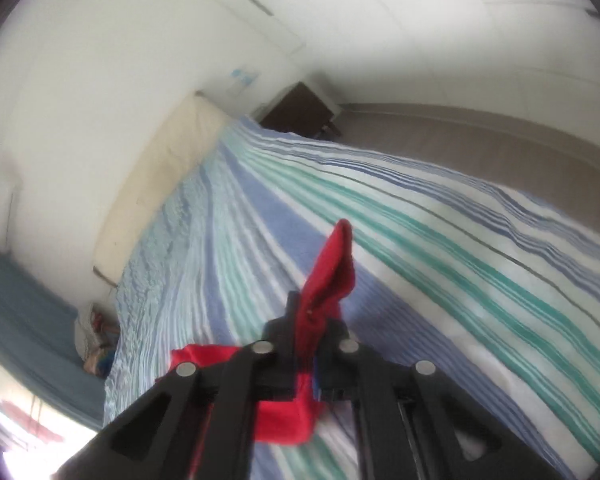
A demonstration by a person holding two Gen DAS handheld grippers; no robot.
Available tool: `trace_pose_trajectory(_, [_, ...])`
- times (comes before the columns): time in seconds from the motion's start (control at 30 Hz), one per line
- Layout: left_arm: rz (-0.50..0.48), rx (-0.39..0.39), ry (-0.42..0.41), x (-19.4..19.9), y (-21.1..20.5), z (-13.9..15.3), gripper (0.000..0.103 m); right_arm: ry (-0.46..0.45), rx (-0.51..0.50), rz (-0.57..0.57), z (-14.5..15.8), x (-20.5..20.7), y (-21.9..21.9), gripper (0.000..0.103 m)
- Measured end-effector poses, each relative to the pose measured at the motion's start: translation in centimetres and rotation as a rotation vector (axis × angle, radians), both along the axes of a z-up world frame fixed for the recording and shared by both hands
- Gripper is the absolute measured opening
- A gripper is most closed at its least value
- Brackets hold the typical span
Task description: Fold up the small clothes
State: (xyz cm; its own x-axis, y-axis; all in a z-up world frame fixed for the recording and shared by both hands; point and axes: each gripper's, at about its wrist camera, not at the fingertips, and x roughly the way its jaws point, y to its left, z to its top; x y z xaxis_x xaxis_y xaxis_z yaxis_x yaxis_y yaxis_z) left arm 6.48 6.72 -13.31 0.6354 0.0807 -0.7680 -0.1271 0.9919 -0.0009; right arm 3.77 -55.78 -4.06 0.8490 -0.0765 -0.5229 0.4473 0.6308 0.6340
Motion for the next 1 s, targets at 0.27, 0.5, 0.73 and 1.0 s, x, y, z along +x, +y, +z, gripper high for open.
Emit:
trace_pose_trajectory(0.27, [0.024,-0.036,0.006,0.2,1.3,0.1,0.078,-0.057,-0.217,0.589,9.8,14.3,20.5,0.004])
trace_pose_trajectory(0.5, [0.054,-0.044,-0.017,0.2,2.3,0.5,0.078,0.085,-0.292,0.856,2.8,20.7,36.0,0.004])
trace_pose_trajectory(0.73, [0.067,-0.054,-0.005,0.6,2.5,0.3,0.078,0.233,-0.027,1.088,-6.7,21.6,39.7,0.064])
trace_pose_trajectory(1.0, [0.056,-0.079,0.019,0.9,2.4,-0.2,0.078,0.16,0.228,0.908,-8.0,17.4,27.7,0.069])
